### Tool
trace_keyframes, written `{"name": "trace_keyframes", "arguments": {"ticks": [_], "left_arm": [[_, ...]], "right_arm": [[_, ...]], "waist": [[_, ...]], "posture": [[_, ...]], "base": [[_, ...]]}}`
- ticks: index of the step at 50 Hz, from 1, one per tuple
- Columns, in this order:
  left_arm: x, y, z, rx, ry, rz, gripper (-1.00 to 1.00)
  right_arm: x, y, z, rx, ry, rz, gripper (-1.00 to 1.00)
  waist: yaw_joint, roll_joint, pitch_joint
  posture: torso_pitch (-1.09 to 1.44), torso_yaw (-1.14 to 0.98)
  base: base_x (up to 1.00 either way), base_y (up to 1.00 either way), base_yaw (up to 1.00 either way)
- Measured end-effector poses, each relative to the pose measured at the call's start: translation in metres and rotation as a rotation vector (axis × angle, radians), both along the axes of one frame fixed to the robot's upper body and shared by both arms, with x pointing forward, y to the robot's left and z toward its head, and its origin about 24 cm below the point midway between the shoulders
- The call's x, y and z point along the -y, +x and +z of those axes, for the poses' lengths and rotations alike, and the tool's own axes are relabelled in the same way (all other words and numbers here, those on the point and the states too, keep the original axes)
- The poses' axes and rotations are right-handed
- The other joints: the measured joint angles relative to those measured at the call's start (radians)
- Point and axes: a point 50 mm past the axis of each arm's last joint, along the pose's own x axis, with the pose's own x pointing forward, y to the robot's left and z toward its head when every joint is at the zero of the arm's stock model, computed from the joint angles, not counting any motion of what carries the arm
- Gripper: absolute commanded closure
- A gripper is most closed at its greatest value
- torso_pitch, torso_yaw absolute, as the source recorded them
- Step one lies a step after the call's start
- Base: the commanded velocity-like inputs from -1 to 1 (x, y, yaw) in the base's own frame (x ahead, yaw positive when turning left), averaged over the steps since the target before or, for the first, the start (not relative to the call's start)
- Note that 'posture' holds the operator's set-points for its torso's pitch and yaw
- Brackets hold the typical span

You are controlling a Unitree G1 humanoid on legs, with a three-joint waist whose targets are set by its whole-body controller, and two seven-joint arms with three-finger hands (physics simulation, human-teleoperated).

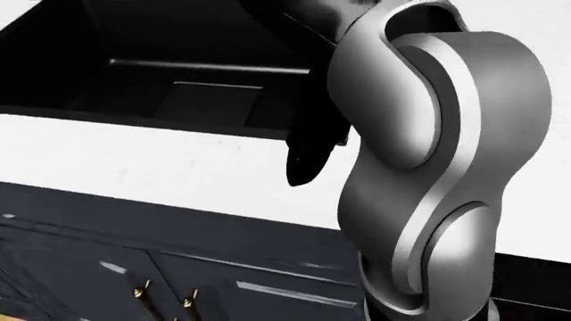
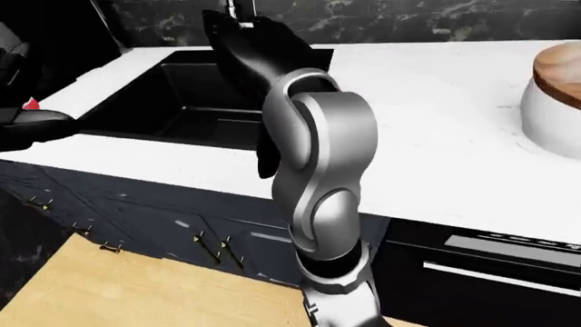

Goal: Stack the bowls from largest to smallest.

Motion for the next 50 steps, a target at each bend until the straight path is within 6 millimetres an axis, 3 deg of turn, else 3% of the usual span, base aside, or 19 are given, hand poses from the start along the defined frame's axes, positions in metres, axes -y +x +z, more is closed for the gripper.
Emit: {"name": "trace_keyframes", "arguments": {"ticks": [4,5,7,8,9,13,21,23,24,29,32,34,35,36,39,41,43,47,50], "left_arm": [[0.005,-0.004,0.003,0.033,0.015,-0.016,-1.00],[0.005,-0.006,0.005,0.050,0.021,-0.010,-1.00],[0.005,-0.009,0.011,0.087,0.021,-0.006,-1.00],[0.008,-0.009,0.011,0.090,0.020,-0.019,-1.00],[0.012,-0.007,0.005,0.069,0.019,-0.038,-1.00],[0.018,0.001,-0.007,-0.029,0.048,-0.080,-1.00],[0.016,-0.010,0.010,0.080,0.046,-0.051,-1.00],[0.015,-0.006,0.001,0.040,0.037,-0.048,-1.00],[0.016,-0.005,-0.002,0.024,0.042,-0.048,-1.00],[0.017,-0.003,-0.003,0.027,0.044,-0.052,-1.00],[0.017,-0.003,-0.004,0.035,0.044,-0.047,-1.00],[0.019,-0.004,-0.005,0.046,0.045,-0.053,-1.00],[0.021,-0.002,-0.008,0.034,0.044,-0.063,-1.00],[0.024,-0.001,-0.010,0.019,0.052,-0.075,-1.00],[0.025,0.001,-0.012,-0.006,0.063,-0.086,-1.00],[0.022,0.000,-0.010,0.007,0.056,-0.066,-1.00],[0.018,0.002,-0.014,-0.013,0.043,-0.044,-1.00],[0.021,0.001,-0.012,0.002,0.059,-0.039,-1.00],[0.024,-0.004,-0.005,0.058,0.064,-0.059,-1.00]], "right_arm": [[0.010,0.005,0.001,0.006,0.033,-0.056,-1.00],[0.010,0.005,0.005,0.023,0.042,-0.060,-1.00],[0.011,0.005,0.012,0.059,0.062,-0.064,-1.00],[0.014,0.006,0.014,0.070,0.079,-0.078,-1.00],[0.020,0.010,0.013,0.065,0.099,-0.097,-1.00],[0.031,0.024,0.007,0.009,0.155,-0.154,-1.00],[0.032,0.025,0.014,0.066,0.200,-0.136,-1.00],[0.031,0.030,0.003,0.027,0.197,-0.129,-1.00],[0.030,0.033,-0.001,0.009,0.196,-0.126,-1.00],[0.029,0.032,0.004,0.038,0.219,-0.104,-1.00],[0.027,0.028,0.006,0.069,0.236,-0.087,-1.00],[0.027,0.025,0.008,0.088,0.245,-0.086,-1.00],[0.028,0.026,0.005,0.081,0.247,-0.091,-1.00],[0.030,0.027,0.002,0.064,0.250,-0.099,-1.00],[0.029,0.033,-0.005,0.013,0.240,-0.108,-1.00],[0.026,0.032,-0.004,0.021,0.233,-0.093,-1.00],[0.022,0.030,-0.009,0.012,0.228,-0.073,-1.00],[0.023,0.029,-0.006,0.019,0.225,-0.060,-1.00],[0.032,0.022,0.004,0.087,0.253,-0.078,-1.00]], "waist": [[-0.008,-0.018,-0.008],[-0.025,-0.042,0.006],[-0.061,-0.125,0.046],[-0.089,-0.149,0.054],[-0.102,-0.142,0.061],[-0.125,-0.109,0.038],[-0.146,0.024,0.006],[-0.139,0.001,0.040],[-0.137,-0.004,0.042],[-0.115,-0.057,0.030],[-0.131,-0.074,0.011],[-0.134,-0.061,0.010],[-0.135,-0.042,0.031],[-0.133,-0.043,0.040],[-0.115,-0.038,0.019],[-0.094,-0.017,0.036],[-0.068,-0.032,0.052],[-0.059,-0.012,0.002],[-0.069,-0.021,-0.015]], "posture": [[0.00,0.00],[0.00,0.00],[0.00,0.00],[0.00,0.00],[0.00,0.00],[0.00,0.00],[0.00,0.00],[0.00,0.00],[0.00,0.00],[0.00,0.00],[0.00,0.00],[0.00,0.00],[0.00,0.00],[0.00,0.00],[0.00,0.00],[0.00,0.00],[0.00,0.00],[0.00,0.00],[0.00,0.00]], "base": [[-0.19,0.25,0.75],[-0.20,1.00,0.00],[-0.05,1.00,0.00],[0.00,1.00,0.00],[0.15,1.00,0.00],[0.32,1.00,0.00],[0.36,1.00,0.00],[0.52,0.93,0.00],[0.57,0.90,0.00],[0.62,0.83,0.00],[0.46,0.25,0.00],[0.12,0.00,0.00],[0.12,0.00,0.00],[0.13,0.00,0.00],[0.12,0.00,0.00],[0.26,0.12,0.00],[0.27,0.12,0.00],[0.18,0.02,0.00],[0.02,0.00,0.00]]}}
